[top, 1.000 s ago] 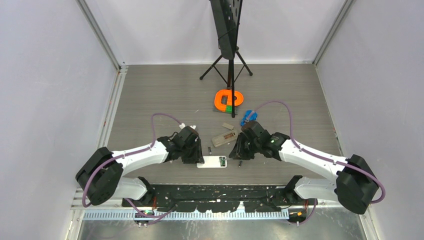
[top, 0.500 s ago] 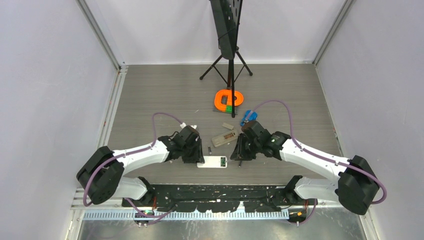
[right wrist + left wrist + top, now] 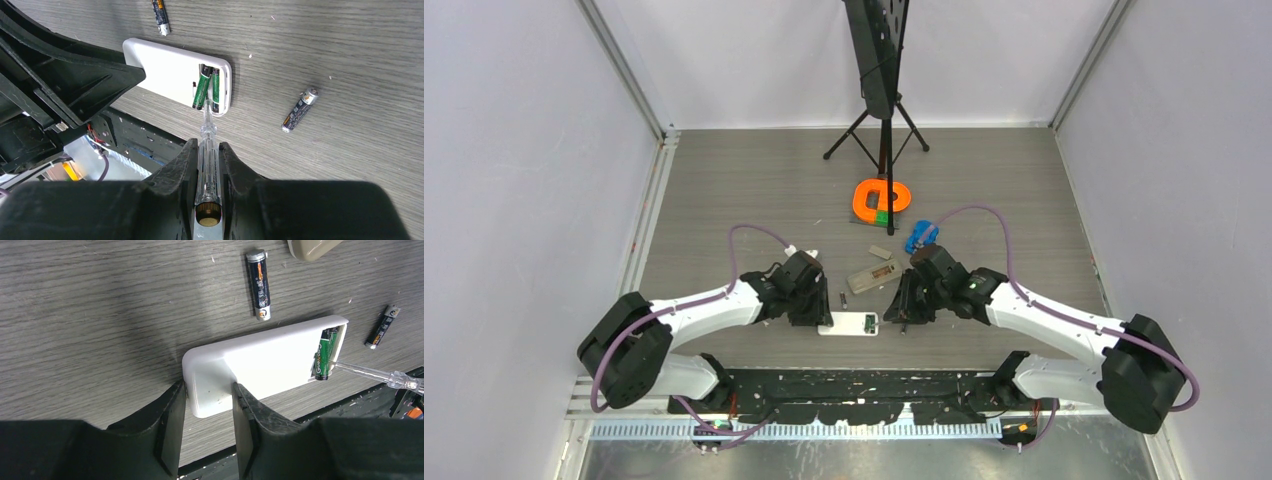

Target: Unload the batteries from the remote control

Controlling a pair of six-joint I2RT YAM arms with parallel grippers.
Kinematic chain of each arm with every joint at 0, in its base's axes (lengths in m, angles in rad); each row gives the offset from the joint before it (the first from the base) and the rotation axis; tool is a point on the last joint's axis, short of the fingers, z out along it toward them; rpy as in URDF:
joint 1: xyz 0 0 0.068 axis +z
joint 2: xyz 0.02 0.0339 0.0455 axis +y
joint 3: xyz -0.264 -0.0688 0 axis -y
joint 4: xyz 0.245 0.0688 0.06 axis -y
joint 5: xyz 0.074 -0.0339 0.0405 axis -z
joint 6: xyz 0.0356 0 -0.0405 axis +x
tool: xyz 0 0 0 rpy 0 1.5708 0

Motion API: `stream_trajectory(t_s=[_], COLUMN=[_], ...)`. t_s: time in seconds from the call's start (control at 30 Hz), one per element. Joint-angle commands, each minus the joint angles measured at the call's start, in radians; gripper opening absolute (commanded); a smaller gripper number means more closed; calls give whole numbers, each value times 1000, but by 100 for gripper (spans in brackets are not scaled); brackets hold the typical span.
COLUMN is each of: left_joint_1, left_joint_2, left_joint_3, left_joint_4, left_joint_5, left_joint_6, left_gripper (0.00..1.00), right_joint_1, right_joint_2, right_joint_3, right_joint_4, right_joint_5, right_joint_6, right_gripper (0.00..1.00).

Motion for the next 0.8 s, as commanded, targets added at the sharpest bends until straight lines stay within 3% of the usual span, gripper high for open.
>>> stream_trajectory(t_s=[0.0, 0.77], left_joint_1=[-17, -16], left_joint_2=[29, 27], left_joint_3=[-8, -18], left_joint_4=[11, 18], left_joint_5=[-15, -15], left_joint_6=[12, 10], left_gripper=[39, 39], right_joint_1=[4, 1], right_joint_2=[-41, -35], right_joint_3=[-1, 12], right_joint_4=[105, 120], right_joint_5=[13, 94], right_joint_6=[53, 62], right_gripper=[0, 1])
